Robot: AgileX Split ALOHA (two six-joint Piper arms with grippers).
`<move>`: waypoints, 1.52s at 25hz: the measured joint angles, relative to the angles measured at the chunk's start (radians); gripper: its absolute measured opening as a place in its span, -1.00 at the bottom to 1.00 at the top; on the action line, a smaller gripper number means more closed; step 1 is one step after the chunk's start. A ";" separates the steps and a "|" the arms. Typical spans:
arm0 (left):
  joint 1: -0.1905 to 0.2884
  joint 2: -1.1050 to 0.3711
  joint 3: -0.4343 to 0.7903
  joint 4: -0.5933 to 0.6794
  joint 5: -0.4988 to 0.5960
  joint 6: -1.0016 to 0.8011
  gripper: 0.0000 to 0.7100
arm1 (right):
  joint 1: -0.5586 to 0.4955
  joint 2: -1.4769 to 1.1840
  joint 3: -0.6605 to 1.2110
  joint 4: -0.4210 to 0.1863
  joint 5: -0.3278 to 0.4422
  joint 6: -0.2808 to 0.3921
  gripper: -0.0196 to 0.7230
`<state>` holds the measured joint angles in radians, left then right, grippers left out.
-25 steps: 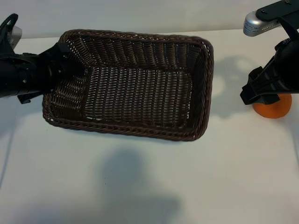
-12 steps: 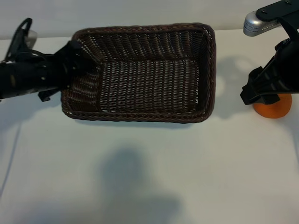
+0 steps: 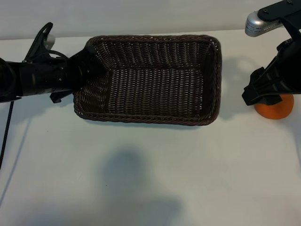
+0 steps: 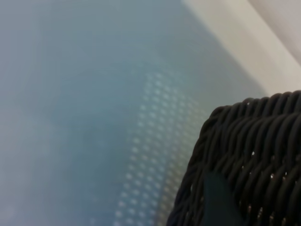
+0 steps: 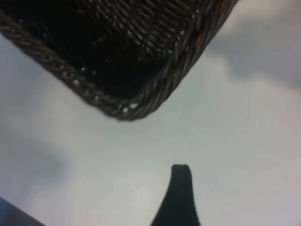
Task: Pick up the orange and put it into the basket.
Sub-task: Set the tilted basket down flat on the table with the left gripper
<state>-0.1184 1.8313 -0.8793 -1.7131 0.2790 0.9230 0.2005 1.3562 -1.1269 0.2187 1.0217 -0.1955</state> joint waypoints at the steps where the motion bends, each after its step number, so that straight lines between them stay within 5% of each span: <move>1: 0.000 0.006 -0.001 0.000 -0.007 0.000 0.11 | 0.000 0.000 0.000 0.000 0.000 0.000 0.65; 20: -0.002 0.043 -0.003 -0.001 -0.016 -0.019 0.11 | 0.000 0.000 0.000 -0.007 -0.001 0.000 0.65; 30: -0.002 0.043 -0.003 0.071 -0.012 -0.100 0.11 | 0.000 0.000 0.000 -0.007 0.000 0.000 0.65; 38: -0.002 0.043 -0.003 0.249 -0.009 -0.270 0.11 | 0.000 0.000 0.000 -0.007 0.002 0.000 0.65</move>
<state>-0.1203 1.8740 -0.8819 -1.4645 0.2699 0.6529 0.2005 1.3562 -1.1269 0.2119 1.0236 -0.1955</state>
